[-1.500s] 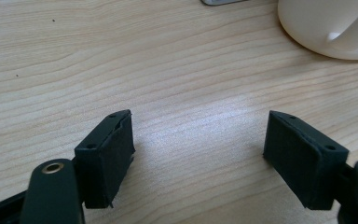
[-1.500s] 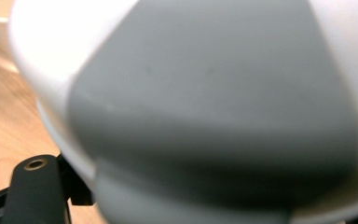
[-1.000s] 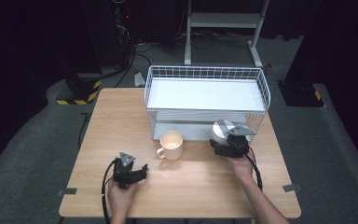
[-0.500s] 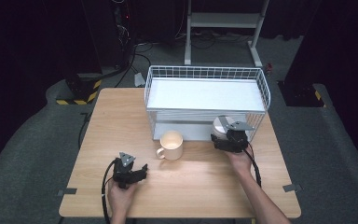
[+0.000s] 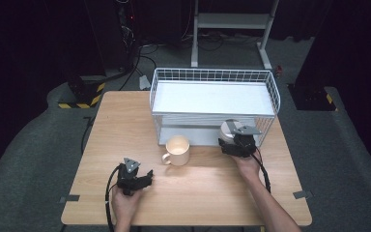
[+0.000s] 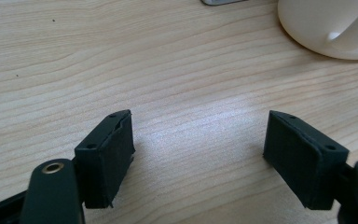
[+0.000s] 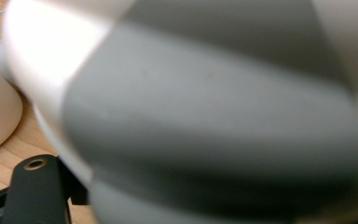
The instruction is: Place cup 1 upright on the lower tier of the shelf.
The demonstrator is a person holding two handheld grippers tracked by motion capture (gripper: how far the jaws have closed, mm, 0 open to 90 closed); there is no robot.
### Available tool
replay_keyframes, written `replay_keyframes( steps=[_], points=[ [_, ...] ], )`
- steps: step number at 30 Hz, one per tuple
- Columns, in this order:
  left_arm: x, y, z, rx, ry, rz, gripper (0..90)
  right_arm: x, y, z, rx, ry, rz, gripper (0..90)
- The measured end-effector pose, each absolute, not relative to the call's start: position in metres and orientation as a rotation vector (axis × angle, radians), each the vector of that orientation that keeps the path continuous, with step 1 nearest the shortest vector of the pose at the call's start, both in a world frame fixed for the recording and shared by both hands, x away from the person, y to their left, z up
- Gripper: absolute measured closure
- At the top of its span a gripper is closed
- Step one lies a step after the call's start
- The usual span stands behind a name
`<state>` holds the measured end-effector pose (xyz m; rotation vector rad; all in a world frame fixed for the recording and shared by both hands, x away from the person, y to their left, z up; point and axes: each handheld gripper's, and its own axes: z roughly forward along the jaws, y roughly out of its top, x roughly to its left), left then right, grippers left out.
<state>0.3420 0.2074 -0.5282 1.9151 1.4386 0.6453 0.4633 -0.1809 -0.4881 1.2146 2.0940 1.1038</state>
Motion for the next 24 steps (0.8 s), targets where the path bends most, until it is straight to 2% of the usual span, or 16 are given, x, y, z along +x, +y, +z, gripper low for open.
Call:
replay_keyframes(
  steps=[24],
  points=[
    [0.342, 0.207, -0.528, 1.914, 1.439, 0.645, 24.3, 0.483, -0.180, -0.492, 1.247, 2.031, 1.132, 18.9]
  ],
)
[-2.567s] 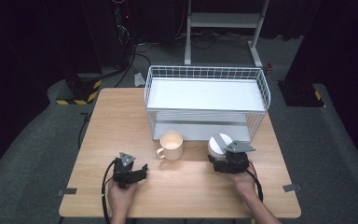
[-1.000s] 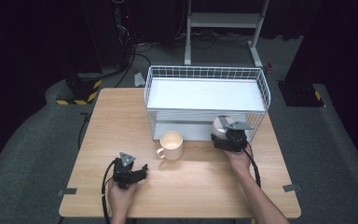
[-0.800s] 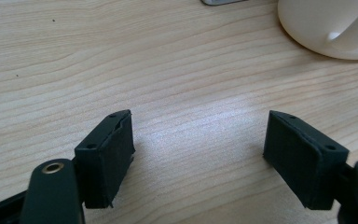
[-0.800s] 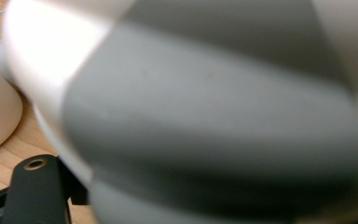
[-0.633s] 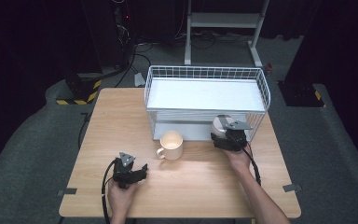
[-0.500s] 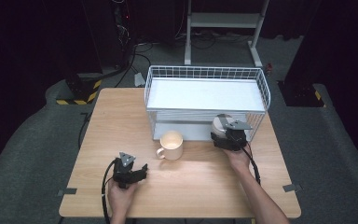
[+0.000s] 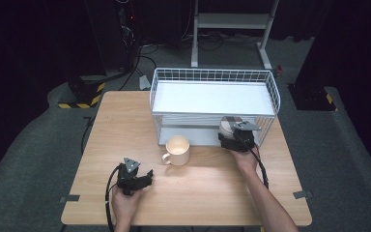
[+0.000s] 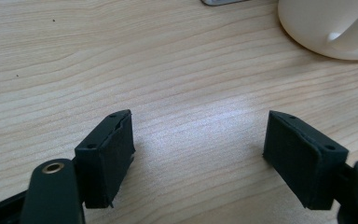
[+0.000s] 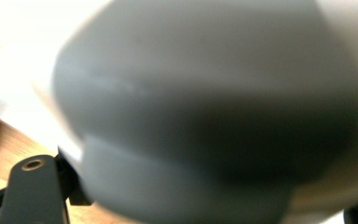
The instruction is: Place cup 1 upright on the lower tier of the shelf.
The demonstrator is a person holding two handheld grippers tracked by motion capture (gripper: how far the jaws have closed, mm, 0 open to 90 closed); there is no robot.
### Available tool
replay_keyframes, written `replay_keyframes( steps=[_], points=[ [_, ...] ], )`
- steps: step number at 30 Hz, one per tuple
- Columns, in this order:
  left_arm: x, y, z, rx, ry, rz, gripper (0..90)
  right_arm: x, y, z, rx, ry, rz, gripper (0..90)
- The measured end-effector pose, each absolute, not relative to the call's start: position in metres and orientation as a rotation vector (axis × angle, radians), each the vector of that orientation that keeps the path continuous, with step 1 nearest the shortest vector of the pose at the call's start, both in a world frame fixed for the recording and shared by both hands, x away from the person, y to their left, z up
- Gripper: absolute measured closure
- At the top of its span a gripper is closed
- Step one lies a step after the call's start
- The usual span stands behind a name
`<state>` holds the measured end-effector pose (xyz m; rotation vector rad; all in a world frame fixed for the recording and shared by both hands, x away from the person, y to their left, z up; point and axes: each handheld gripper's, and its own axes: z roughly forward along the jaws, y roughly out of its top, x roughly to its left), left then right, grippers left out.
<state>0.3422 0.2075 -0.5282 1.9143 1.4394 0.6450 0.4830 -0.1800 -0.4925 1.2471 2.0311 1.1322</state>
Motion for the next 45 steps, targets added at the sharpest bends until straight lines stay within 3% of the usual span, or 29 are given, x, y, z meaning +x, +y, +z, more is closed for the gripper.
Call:
replay_keyframes(
  steps=[6, 11, 27, 45],
  points=[
    [0.343, 0.207, -0.528, 1.915, 1.438, 0.643, 24.3, 0.483, -0.180, -0.493, 1.255, 2.035, 1.141, 17.6],
    [0.342, 0.207, -0.528, 1.915, 1.438, 0.643, 24.3, 0.485, -0.182, -0.496, 1.281, 2.057, 1.150, 10.9],
    [0.342, 0.207, -0.528, 1.916, 1.436, 0.644, 24.4, 0.472, -0.188, -0.495, 1.298, 2.042, 1.106, 10.0],
    [0.343, 0.207, -0.528, 1.920, 1.427, 0.642, 24.6, 0.459, -0.188, -0.499, 1.309, 2.052, 1.067, 24.1]
  ],
)
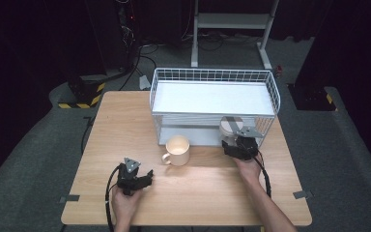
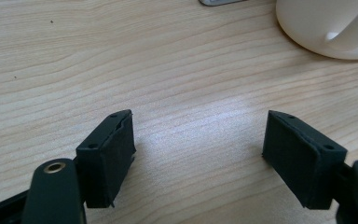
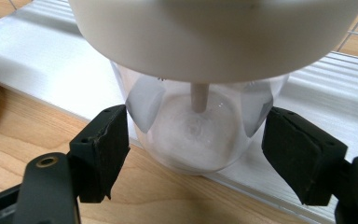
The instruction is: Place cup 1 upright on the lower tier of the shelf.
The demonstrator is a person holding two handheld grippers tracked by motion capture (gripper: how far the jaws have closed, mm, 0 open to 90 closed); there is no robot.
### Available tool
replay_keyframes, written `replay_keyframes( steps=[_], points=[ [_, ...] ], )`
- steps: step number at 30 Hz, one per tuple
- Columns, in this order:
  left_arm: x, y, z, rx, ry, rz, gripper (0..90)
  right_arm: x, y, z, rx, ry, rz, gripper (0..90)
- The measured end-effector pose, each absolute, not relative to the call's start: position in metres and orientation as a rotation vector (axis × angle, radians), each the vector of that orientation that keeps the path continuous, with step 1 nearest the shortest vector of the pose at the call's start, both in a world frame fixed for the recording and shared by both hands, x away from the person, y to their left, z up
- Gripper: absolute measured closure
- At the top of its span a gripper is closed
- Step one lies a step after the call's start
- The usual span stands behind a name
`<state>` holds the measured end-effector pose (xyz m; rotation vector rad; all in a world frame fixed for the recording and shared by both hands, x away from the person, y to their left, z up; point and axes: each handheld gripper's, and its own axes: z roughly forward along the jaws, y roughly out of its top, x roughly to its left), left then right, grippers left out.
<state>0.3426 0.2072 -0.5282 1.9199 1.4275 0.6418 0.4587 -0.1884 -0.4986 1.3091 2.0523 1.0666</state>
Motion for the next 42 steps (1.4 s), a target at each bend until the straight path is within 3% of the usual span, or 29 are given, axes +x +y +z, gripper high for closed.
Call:
replay_keyframes(
  steps=[11, 15, 23, 42],
  points=[
    [0.343, 0.207, -0.528, 1.922, 1.425, 0.640, 24.5, 0.467, -0.187, -0.506, 1.344, 2.026, 1.021, 31.8],
    [0.343, 0.207, -0.528, 1.922, 1.426, 0.641, 24.6, 0.470, -0.186, -0.507, 1.386, 2.030, 1.000, 39.6],
    [0.343, 0.207, -0.528, 1.922, 1.425, 0.642, 24.8, 0.478, -0.185, -0.503, 1.372, 2.029, 0.980, 46.6],
    [0.343, 0.207, -0.528, 1.925, 1.422, 0.646, 25.6, 0.490, -0.185, -0.504, 1.409, 2.002, 0.957, 47.9]
  ],
)
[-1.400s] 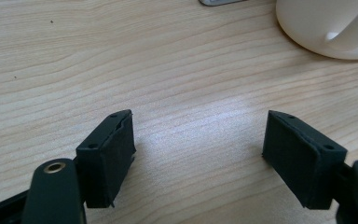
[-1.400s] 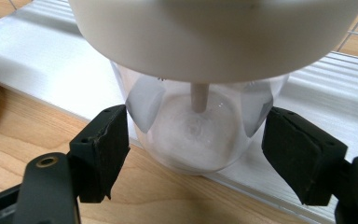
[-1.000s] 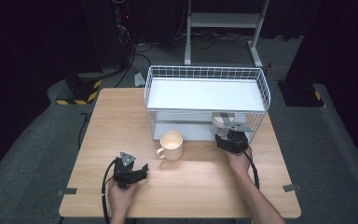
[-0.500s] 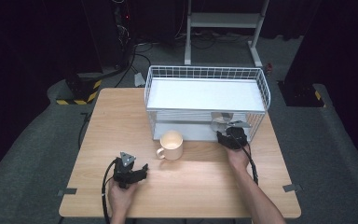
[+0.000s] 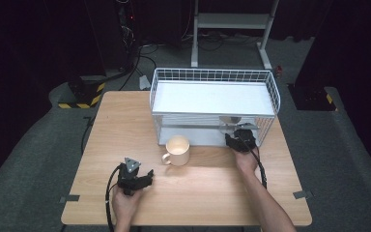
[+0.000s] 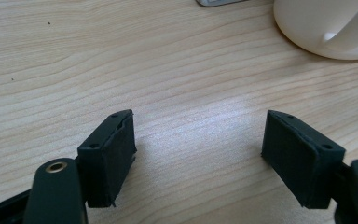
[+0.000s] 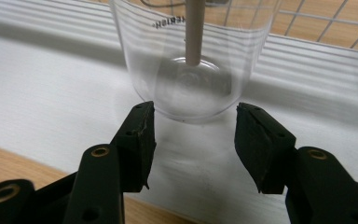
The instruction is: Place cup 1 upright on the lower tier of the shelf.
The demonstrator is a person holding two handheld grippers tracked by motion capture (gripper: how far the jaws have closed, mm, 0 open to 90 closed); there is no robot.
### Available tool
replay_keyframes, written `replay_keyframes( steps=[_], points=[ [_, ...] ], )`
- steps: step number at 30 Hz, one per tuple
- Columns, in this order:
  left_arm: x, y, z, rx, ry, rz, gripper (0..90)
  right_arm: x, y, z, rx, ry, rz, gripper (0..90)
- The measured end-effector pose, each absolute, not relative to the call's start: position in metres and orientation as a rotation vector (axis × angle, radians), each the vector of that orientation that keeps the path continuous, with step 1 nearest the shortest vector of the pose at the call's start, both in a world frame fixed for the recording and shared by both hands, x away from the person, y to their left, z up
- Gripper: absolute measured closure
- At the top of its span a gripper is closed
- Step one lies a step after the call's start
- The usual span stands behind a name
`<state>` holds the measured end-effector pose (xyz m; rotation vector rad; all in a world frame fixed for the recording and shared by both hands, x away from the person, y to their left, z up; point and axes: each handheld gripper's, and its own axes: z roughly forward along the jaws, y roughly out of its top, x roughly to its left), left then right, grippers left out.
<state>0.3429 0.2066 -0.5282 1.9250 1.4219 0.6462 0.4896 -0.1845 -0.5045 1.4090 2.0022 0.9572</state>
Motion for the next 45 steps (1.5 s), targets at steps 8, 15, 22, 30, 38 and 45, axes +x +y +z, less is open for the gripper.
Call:
replay_keyframes(
  steps=[8, 15, 22, 30, 38, 45],
  points=[
    [0.343, 0.207, -0.528, 1.925, 1.422, 0.646, 25.6, 0.475, -0.191, -0.498, 1.368, 2.008, 0.986, 47.0],
    [0.343, 0.207, -0.528, 1.924, 1.423, 0.648, 25.6, 0.462, -0.202, -0.496, 1.370, 1.997, 1.024, 46.3],
    [0.343, 0.207, -0.528, 1.924, 1.423, 0.646, 25.6, 0.455, -0.208, -0.490, 1.352, 2.012, 1.069, 46.1],
    [0.343, 0.206, -0.528, 1.923, 1.423, 0.648, 25.6, 0.437, -0.214, -0.484, 1.341, 2.022, 1.160, 45.4],
    [0.343, 0.206, -0.528, 1.924, 1.424, 0.648, 25.5, 0.422, -0.226, -0.476, 1.323, 2.028, 1.204, 43.2],
    [0.343, 0.206, -0.528, 1.923, 1.424, 0.648, 25.4, 0.414, -0.235, -0.477, 1.334, 2.025, 1.230, 42.2]
  ],
)
